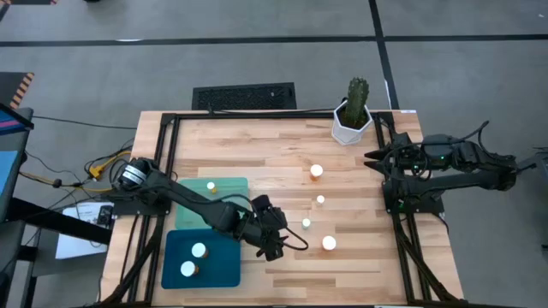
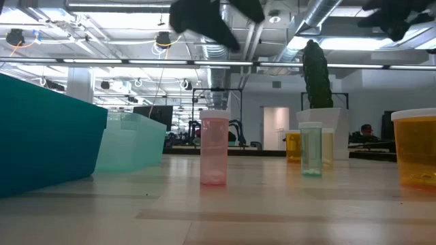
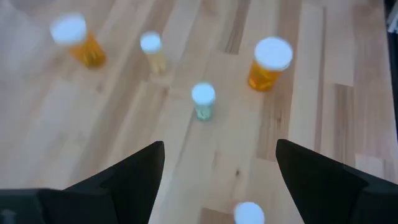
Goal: Pick and place medicine bottles into bin by pill shape (circle, oval)
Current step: Put the small pink pill bottle into the green bin
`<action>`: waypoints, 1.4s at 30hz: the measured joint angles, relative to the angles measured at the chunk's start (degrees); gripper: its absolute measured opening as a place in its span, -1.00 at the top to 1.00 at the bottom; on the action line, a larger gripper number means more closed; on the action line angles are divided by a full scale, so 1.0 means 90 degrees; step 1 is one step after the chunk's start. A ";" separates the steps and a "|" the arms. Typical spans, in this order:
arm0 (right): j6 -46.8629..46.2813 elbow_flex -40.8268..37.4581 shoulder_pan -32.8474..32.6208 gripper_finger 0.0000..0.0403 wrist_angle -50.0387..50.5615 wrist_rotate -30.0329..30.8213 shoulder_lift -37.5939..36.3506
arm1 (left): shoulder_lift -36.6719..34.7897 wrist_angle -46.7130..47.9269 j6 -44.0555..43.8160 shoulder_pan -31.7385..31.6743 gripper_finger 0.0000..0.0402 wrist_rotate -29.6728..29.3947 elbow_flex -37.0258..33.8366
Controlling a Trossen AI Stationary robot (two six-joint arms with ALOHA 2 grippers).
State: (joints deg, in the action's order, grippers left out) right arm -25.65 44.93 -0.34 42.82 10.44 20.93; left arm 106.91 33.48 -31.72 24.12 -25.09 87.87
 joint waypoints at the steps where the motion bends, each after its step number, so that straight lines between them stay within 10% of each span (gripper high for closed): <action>1: 0.0000 0.0000 0.0000 0.13 0.0109 -0.0002 0.0000 | 0.0002 -0.0232 -0.0189 0.0048 -0.50 -0.0040 -0.0181; 42: -0.0101 -0.0001 -0.0002 0.13 0.0668 -0.0010 0.0002 | 0.0314 -0.2190 -0.0432 0.0683 -0.50 -0.0429 -0.1634</action>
State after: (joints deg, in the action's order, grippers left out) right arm -26.56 44.92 -0.36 48.82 10.35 20.95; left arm 109.73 13.77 -35.61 30.26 -28.95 73.17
